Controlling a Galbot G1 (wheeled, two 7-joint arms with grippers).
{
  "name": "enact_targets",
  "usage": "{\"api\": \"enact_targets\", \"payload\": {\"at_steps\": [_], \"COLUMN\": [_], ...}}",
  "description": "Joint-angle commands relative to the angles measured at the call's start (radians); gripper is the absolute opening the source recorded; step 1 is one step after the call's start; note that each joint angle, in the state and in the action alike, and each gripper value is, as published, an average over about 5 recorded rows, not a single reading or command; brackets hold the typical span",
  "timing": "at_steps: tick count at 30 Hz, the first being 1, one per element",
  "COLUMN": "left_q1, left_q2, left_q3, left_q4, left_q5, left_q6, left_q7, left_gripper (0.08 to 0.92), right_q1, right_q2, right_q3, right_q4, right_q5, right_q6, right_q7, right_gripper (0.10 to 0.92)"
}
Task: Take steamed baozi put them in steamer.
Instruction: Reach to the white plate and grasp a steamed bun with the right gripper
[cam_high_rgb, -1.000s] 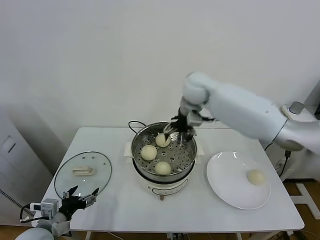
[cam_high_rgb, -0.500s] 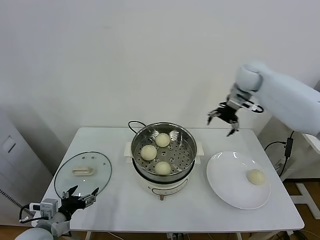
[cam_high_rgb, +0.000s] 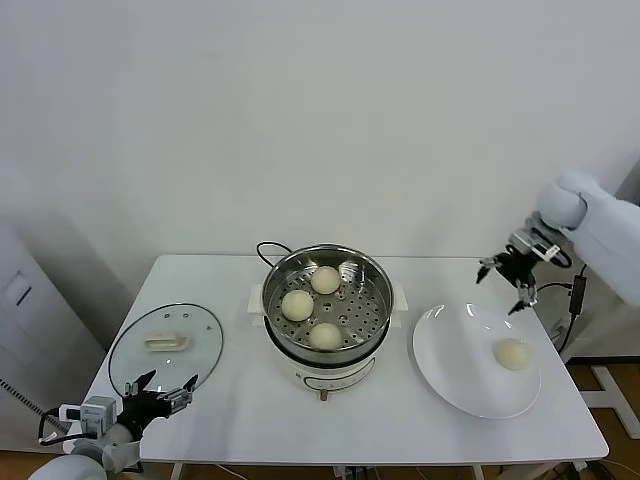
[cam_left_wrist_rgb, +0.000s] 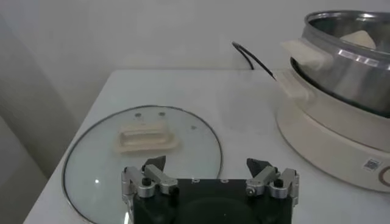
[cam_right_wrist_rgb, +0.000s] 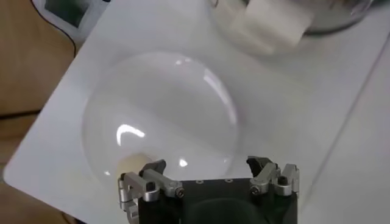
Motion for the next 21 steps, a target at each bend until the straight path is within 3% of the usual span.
{"api": "enact_targets", "payload": {"at_steps": [1, 21], "left_q1": [0.0, 0.001], "left_q2": [-0.001, -0.004], "left_q3": [0.002, 0.005], "left_q4": [-0.002, -0.004], "left_q5": [0.0, 0.003], "left_q6": [0.001, 0.005], "left_q7": [0.0, -0.003], "left_gripper": [0.823, 0.823], "right_q1": [-0.183, -0.362], "right_q2": [-0.034, 0.041], "right_q3": [0.152, 0.347], "right_q4": [-0.071, -0.136], "right_q5": [-0.108, -0.275], "right_q6": [-0.028, -0.005], "right_q7": [0.019, 0.082], "right_gripper": [0.823, 0.823]}}
